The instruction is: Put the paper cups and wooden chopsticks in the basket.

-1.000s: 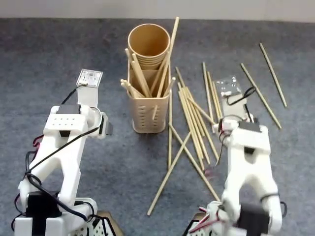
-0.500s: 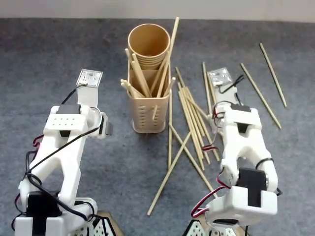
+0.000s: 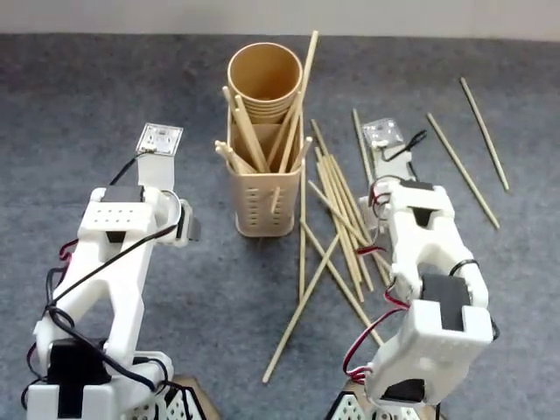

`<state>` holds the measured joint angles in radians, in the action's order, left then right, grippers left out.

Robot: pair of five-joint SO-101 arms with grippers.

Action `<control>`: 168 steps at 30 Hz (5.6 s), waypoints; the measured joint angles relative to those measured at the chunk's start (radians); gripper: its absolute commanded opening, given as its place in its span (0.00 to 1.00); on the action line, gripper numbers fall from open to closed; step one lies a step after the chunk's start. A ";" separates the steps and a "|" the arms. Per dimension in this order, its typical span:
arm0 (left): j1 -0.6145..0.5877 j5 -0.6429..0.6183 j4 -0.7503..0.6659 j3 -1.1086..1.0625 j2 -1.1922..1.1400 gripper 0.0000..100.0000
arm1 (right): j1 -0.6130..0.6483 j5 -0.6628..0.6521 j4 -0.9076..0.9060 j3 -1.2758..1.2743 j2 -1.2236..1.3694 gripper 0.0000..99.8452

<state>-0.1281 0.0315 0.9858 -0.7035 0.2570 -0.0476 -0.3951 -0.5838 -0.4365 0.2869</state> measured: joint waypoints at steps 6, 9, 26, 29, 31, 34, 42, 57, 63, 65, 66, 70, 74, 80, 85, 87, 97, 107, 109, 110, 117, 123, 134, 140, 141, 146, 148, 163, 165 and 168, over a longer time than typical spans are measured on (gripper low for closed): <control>0.000 0.000 0.000 0.000 0.000 0.25 | -0.071 0.000 0.003 0.035 0.034 0.01; 0.000 0.000 0.000 0.000 0.000 0.25 | -0.061 0.006 0.003 0.035 0.017 0.01; 0.000 0.000 0.000 0.000 0.000 0.25 | 0.063 0.258 -0.129 0.029 -0.848 0.01; 0.000 0.000 0.000 0.000 0.000 0.25 | 0.138 0.273 -0.110 0.029 -1.033 0.00; 0.000 0.000 0.000 0.000 0.000 0.25 | 0.176 0.275 -0.071 0.029 -1.117 0.00; 0.000 0.000 0.000 0.000 0.000 0.25 | 0.224 0.296 -0.002 0.029 -1.192 0.00; 0.000 0.000 0.000 0.000 0.000 0.25 | 0.382 0.365 0.206 0.029 -1.211 0.00; 0.000 0.000 0.000 0.000 0.000 0.25 | 0.494 0.511 0.466 -0.021 -0.904 0.00; 0.000 0.000 0.000 0.000 0.000 0.25 | 0.496 0.473 0.568 -0.222 -0.902 0.00; 0.000 0.000 0.000 0.000 0.000 0.25 | 0.509 0.439 0.580 -0.276 -0.902 0.00; 0.000 0.000 0.000 0.000 0.000 0.25 | 0.517 0.422 0.585 -0.305 -0.902 0.00; 0.000 0.000 0.000 0.000 0.000 0.25 | 0.528 0.371 0.605 -0.402 -0.910 0.01; 0.000 0.000 0.000 0.000 0.000 0.25 | 0.528 0.365 0.606 -0.459 -0.921 0.02; 0.000 0.000 0.000 0.000 0.000 0.25 | 0.528 0.356 0.608 -0.479 -0.922 0.22; 0.000 0.000 0.000 0.000 0.000 0.25 | 0.534 0.356 0.506 -0.454 -0.954 0.31; 0.000 0.000 0.000 0.000 0.000 0.25 | 0.532 0.356 0.471 -0.428 -0.991 0.31; 0.000 0.000 0.000 0.000 0.000 0.25 | 0.534 0.359 0.445 -0.427 -1.203 0.31; -0.054 -0.002 -0.002 0.018 0.000 0.25 | 0.517 0.359 0.336 -0.427 -1.246 0.31; -0.127 -0.018 -0.003 0.081 0.000 0.25 | 0.477 0.359 0.255 -0.388 -1.301 0.31; -0.164 -0.041 -0.003 0.126 0.000 0.25 | 0.451 0.359 0.199 -0.354 -1.343 0.31; -0.227 -0.086 0.077 0.554 -0.089 0.25 | 0.284 0.308 -0.338 -0.112 -1.576 0.31; -0.117 -0.086 0.133 1.065 -0.482 0.25 | 0.195 0.238 -0.408 -0.341 -1.574 0.31; 0.110 -0.086 0.557 2.242 -0.954 0.25 | 0.164 0.236 -0.011 -0.930 -1.574 0.31; 0.157 -0.086 0.615 2.295 -0.824 0.25 | 0.201 0.236 0.040 -1.049 -1.574 0.31; 0.157 -0.086 0.617 2.295 -0.796 0.25 | 0.204 0.236 0.040 -1.051 -1.574 0.31; 0.149 -0.086 0.644 2.302 -0.744 0.25 | 0.209 0.236 0.040 -1.063 -1.574 0.31; 0.146 -0.086 0.671 2.302 -0.744 0.25 | 0.213 0.236 0.040 -1.063 -1.574 0.31; -0.094 -0.086 0.631 2.120 -0.944 0.25 | 0.215 0.236 0.040 -1.091 -1.574 0.31; -0.100 -0.086 0.578 2.120 -0.997 0.25 | 0.215 0.236 0.058 -1.106 -1.574 0.31; -0.101 -0.086 0.503 2.122 -1.082 0.25 | 0.249 0.236 0.115 -1.123 -1.574 0.31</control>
<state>-0.2294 -0.0545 1.4891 1.4185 -0.8247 0.2010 -0.1588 -0.4687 -1.5597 -1.2873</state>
